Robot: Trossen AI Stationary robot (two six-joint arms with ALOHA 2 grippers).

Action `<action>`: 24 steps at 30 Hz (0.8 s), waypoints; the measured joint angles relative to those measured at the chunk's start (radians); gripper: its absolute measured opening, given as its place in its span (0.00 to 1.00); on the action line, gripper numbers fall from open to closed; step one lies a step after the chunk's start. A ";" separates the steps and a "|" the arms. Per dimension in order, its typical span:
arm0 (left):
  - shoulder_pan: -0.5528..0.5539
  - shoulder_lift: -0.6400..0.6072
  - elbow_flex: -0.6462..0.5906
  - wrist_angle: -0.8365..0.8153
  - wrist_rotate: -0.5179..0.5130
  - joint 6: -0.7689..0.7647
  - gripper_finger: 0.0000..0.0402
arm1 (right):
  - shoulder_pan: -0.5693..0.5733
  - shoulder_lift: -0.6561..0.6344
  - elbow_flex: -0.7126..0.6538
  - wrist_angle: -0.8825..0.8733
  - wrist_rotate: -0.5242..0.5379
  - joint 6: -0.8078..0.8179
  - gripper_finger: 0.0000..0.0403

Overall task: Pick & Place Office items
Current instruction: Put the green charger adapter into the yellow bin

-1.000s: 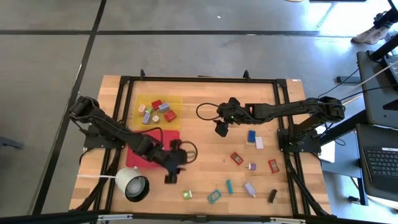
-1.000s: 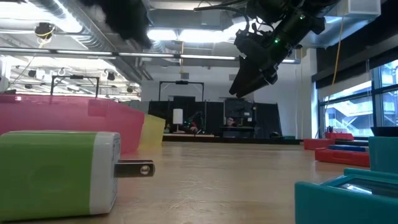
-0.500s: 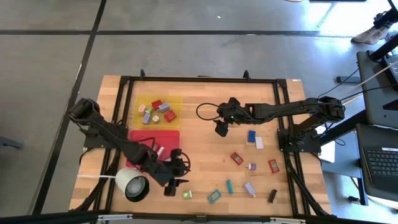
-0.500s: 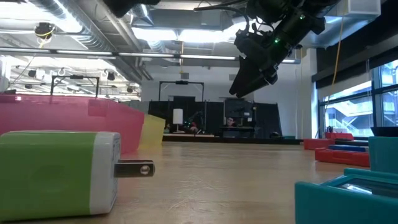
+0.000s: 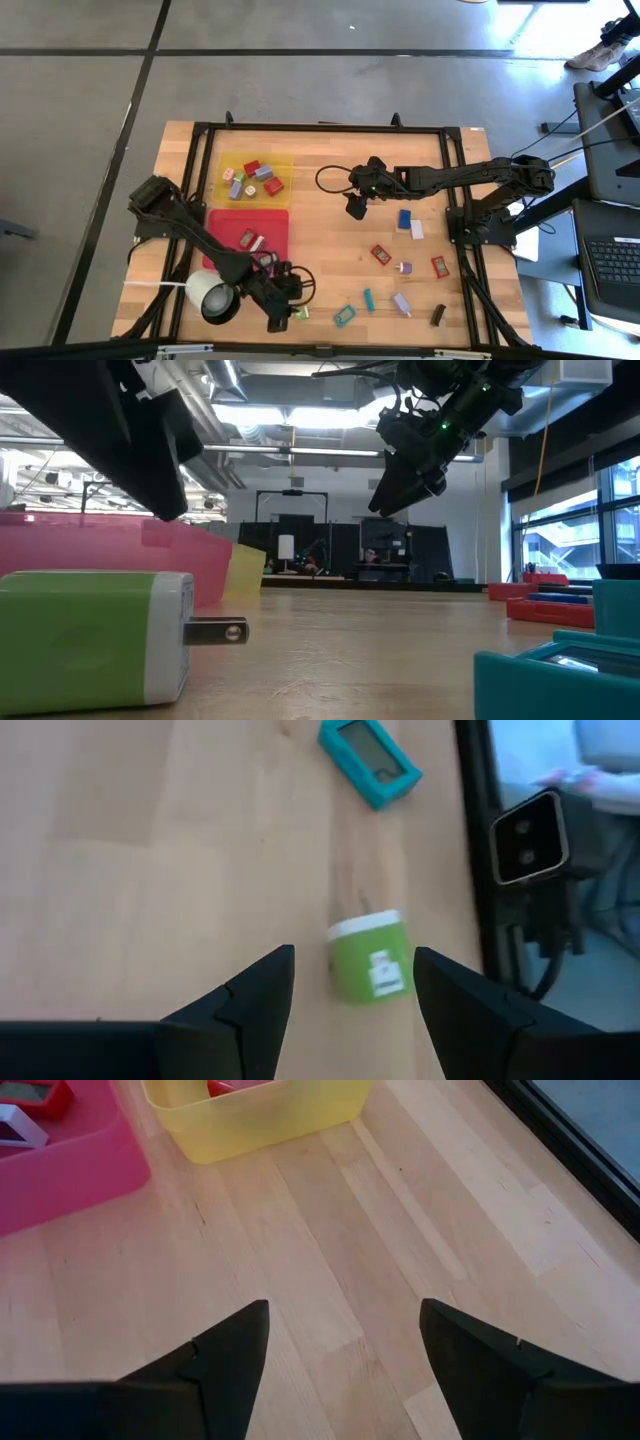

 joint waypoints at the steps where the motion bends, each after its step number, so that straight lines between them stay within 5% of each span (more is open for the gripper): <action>1: 0.000 0.009 0.000 0.020 0.009 -0.006 0.51 | 0.000 0.000 0.000 0.000 0.000 0.000 0.65; 24: -0.034 0.026 0.000 0.071 -0.125 -0.045 0.56 | 0.000 0.000 0.000 0.003 -0.003 0.000 0.65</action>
